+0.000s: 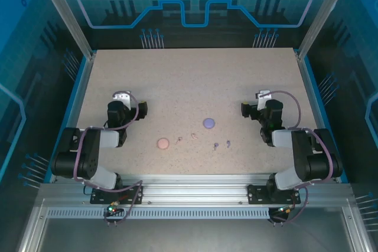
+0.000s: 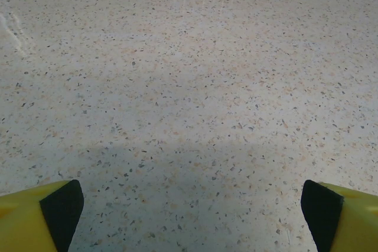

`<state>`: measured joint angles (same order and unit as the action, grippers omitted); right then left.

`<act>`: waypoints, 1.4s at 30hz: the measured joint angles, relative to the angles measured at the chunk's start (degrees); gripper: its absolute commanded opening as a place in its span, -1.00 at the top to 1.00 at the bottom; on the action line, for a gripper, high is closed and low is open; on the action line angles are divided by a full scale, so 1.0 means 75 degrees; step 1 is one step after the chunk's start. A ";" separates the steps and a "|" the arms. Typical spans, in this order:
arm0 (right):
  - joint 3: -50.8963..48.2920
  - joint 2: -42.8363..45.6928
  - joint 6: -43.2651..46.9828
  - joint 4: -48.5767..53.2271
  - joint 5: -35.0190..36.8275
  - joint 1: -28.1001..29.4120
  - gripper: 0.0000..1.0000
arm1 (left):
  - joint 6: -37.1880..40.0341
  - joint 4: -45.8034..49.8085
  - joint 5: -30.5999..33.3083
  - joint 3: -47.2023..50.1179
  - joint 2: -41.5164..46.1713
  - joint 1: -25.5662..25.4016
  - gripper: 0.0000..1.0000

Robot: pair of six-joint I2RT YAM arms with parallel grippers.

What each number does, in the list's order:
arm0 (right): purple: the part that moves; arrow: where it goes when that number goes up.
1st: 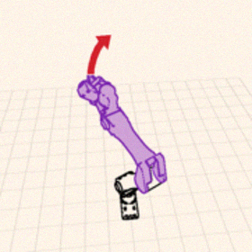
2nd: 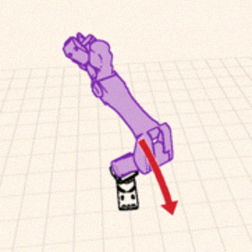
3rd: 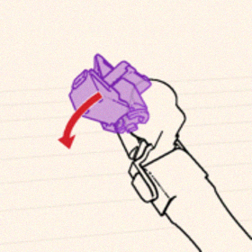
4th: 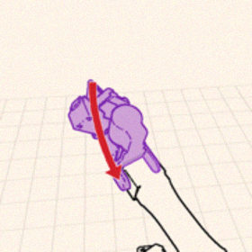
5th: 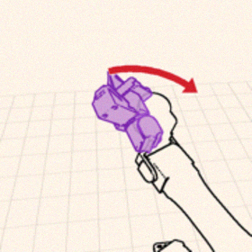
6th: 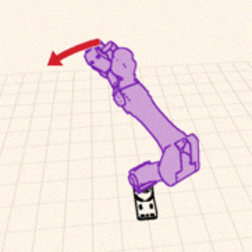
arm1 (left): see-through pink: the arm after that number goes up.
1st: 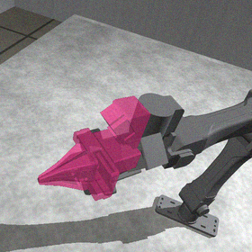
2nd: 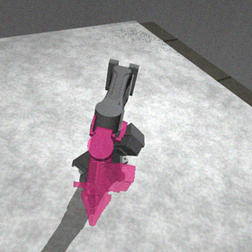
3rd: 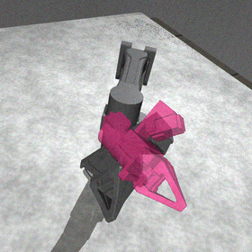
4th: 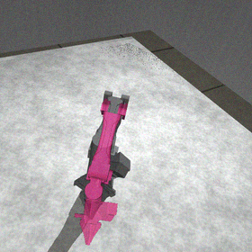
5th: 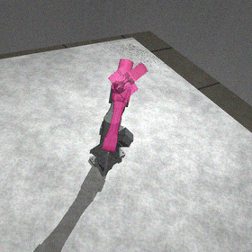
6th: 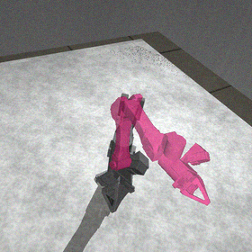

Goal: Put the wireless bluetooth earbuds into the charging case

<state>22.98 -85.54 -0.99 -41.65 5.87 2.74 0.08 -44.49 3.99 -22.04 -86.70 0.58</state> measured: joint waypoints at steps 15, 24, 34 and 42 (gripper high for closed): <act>0.0000 0.0000 0.0000 0.0000 -0.0047 0.0000 -1.00 | -0.0006 0.0003 0.0000 -0.0003 0.0000 0.0000 -0.98; 0.0000 0.0000 0.0000 0.0000 -0.0064 -0.0003 -1.00 | -0.0009 0.0003 0.0000 -0.0009 -0.0006 0.0000 -0.98; 0.0568 0.1614 -0.0446 0.1859 0.0530 -0.0017 -1.00 | -0.0227 0.1026 0.0428 -0.0297 0.0804 -0.0003 -0.97; 0.3121 0.3002 -0.3025 0.5843 0.1244 -0.0344 -1.00 | -0.1064 0.3366 0.0694 -0.1617 0.2535 -0.0003 -0.97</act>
<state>46.39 -63.02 -23.68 2.17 15.20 0.16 -7.90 -19.25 9.19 -34.17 -67.68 0.56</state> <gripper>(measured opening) 0.999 0.987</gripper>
